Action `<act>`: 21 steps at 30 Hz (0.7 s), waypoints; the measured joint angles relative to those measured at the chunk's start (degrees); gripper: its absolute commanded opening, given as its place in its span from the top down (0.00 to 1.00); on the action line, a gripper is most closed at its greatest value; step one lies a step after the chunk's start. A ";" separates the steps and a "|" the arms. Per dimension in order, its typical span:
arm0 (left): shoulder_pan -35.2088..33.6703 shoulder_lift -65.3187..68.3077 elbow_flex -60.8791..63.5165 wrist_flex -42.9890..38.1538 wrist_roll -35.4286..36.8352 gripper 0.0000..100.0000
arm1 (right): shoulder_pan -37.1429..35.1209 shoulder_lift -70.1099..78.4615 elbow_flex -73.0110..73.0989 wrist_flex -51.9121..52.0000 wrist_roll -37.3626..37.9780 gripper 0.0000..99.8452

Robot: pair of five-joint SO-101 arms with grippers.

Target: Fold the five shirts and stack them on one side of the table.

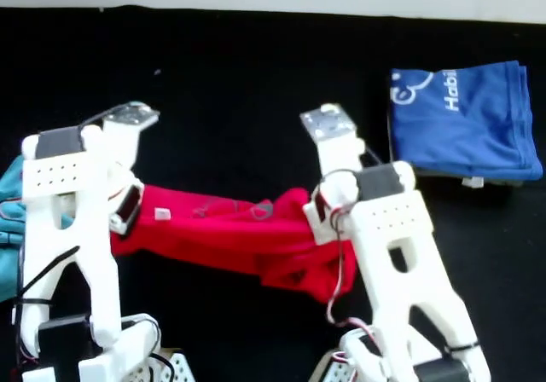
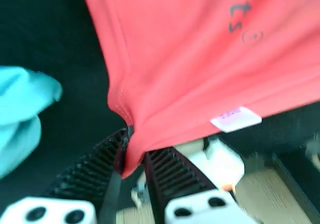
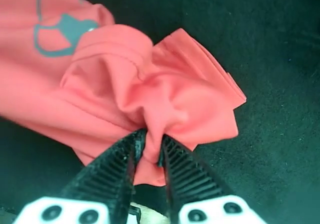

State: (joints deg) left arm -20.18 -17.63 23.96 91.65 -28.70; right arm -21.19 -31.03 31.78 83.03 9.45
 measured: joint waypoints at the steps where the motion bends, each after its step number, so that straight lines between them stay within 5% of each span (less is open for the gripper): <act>1: -0.26 0.00 0.00 -0.18 0.00 0.99 | -0.70 -1.05 0.00 0.70 1.32 0.81; 4: -0.79 0.00 0.00 -0.44 0.00 0.99 | -2.37 -3.96 -2.02 6.07 2.73 0.68; 11: -0.79 0.00 0.00 -0.44 0.00 0.99 | -0.62 -10.46 -12.75 11.60 3.16 0.68; 21: -0.79 0.00 0.00 0.09 0.00 0.99 | 1.93 2.20 0.09 -11.25 2.99 0.68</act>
State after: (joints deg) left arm -20.97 -17.63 23.96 91.74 -28.70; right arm -19.25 -28.84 31.87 71.78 12.44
